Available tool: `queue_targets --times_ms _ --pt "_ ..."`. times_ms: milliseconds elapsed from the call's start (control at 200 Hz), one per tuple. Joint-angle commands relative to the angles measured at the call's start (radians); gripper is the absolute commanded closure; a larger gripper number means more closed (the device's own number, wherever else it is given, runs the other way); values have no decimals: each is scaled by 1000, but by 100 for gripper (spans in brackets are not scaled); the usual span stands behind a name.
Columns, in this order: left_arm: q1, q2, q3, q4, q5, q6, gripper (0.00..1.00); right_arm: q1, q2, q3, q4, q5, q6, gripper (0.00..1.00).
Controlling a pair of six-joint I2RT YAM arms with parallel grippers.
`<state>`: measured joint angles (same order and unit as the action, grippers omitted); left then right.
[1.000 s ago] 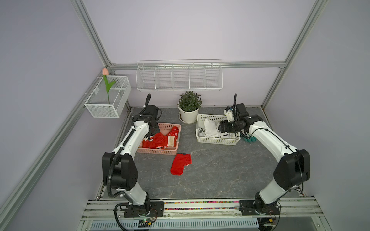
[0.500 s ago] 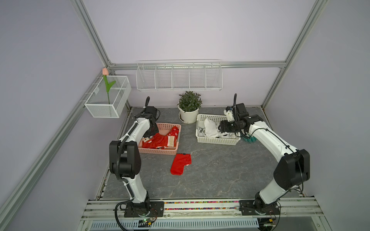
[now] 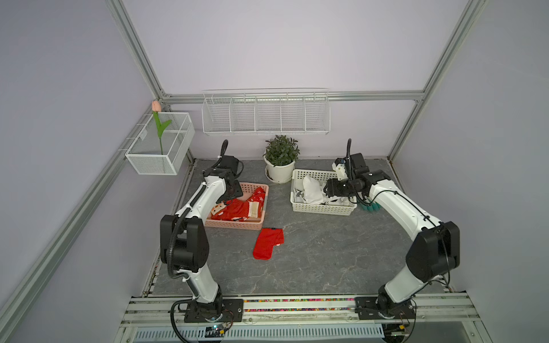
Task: Sort the socks into the basket by color
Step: Place the sock in the bin.
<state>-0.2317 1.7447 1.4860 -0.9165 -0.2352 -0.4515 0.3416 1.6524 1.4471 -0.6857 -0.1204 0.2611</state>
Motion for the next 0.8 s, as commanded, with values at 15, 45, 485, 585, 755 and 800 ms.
queue_targets --times_ms 15,45,485,585,755,800 --pt "-48 -49 2 -31 19 -11 27 -1 -9 -17 5 -2 3 40" --pt "-55 -57 5 -34 24 -11 26 -3 -11 -19 5 -1 1 40" --pt "-113 -187 -5 -91 111 66 22 0 -38 -33 5 -4 1 40" --pt "-165 -217 -27 -113 92 66 21 -1 -44 -32 1 1 0 40" --pt "-274 -274 -80 -143 79 65 20 -1 -48 -35 5 -2 3 40" --pt "-305 -286 -100 -148 73 62 19 0 -45 -36 3 -2 2 40"
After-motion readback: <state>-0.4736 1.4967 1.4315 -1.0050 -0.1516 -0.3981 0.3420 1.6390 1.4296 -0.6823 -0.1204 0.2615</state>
